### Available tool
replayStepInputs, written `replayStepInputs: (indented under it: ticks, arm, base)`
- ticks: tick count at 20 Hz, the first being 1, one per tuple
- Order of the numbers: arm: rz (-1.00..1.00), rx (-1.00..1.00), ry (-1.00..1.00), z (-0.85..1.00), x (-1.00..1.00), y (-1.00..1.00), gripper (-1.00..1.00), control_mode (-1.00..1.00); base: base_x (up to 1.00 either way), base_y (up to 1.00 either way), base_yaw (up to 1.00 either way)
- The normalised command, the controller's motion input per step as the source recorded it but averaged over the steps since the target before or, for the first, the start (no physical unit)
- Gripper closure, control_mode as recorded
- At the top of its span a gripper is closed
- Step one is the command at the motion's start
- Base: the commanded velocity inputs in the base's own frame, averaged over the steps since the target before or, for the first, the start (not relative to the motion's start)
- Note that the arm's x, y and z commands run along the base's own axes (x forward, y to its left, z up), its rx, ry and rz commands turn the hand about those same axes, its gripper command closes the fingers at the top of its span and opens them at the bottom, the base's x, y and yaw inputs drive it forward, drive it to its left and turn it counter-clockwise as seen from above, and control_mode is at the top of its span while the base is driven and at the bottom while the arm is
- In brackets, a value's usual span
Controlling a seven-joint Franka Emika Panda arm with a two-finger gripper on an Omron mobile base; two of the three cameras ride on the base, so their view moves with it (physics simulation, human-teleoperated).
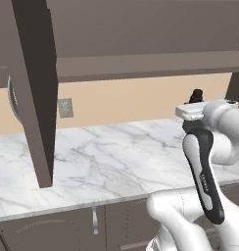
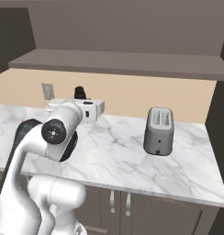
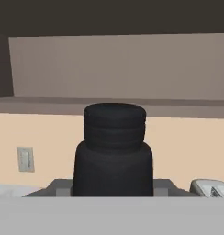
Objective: Retrieve the shaker from the cabinet and place it next the steak on a plate on the dining table.
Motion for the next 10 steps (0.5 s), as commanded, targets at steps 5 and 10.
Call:
replayStepInputs:
  ticks: [5,10]
  arm:
    - [0.1,0.0,0.13,-0.8,-1.0,0.02,1.0,-1.0]
    - [0.0,0.0,0.0,0.0,0.0,0.0,1.0,1.0]
  base:
    - [0.0,0.0,0.0]
    - [-1.0,0.05,0.16]
